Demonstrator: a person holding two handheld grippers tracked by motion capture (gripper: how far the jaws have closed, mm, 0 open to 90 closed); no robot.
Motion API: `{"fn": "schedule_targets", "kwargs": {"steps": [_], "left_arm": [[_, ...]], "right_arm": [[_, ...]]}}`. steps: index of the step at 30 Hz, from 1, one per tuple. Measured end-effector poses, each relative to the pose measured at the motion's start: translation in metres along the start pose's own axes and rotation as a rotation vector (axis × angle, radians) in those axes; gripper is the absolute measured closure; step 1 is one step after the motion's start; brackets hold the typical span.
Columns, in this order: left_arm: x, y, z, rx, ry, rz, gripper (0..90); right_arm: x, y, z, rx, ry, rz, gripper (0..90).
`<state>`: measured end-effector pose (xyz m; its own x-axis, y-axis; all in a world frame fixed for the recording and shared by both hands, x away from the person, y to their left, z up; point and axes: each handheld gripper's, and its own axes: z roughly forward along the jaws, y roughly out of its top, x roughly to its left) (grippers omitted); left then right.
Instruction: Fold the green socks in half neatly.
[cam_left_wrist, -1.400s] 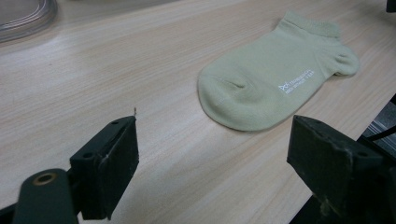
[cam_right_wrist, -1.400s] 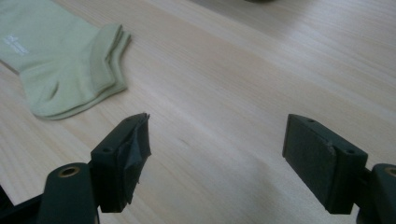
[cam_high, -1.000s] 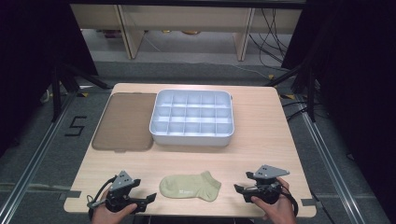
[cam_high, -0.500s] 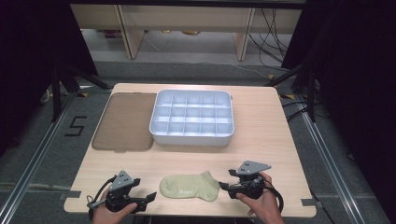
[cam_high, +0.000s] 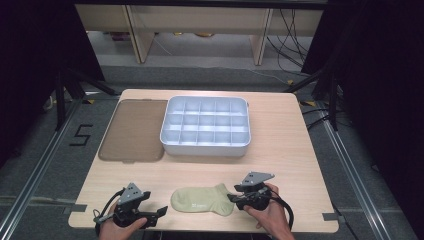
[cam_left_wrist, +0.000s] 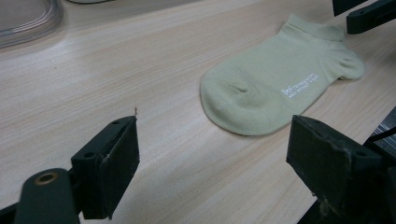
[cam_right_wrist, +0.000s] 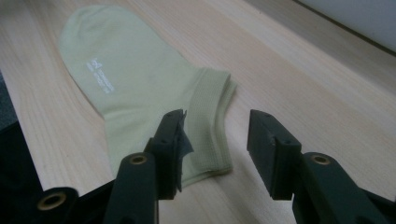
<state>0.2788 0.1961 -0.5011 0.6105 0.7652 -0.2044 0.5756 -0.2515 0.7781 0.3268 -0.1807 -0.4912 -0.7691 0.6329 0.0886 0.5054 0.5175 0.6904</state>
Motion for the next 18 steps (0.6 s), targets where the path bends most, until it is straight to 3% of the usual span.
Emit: {"fn": "schedule_targets", "kwargs": {"steps": [9, 12, 18], "left_arm": [[-0.001, 0.0, 0.001, -0.001, -0.006, 0.0, 16.6], [0.0, 0.0, 0.0, 0.01, -0.004, 0.011, 17.2], [-0.001, 0.001, -0.001, -0.002, -0.002, 0.007, 17.2]], "right_arm": [[0.001, -0.003, 0.014, 0.033, -0.038, -0.014, 62.9], [0.001, -0.003, 0.016, 0.055, -0.021, -0.017, 66.9], [-0.001, -0.006, 0.017, 0.021, 0.033, 0.026, 80.0]]}}
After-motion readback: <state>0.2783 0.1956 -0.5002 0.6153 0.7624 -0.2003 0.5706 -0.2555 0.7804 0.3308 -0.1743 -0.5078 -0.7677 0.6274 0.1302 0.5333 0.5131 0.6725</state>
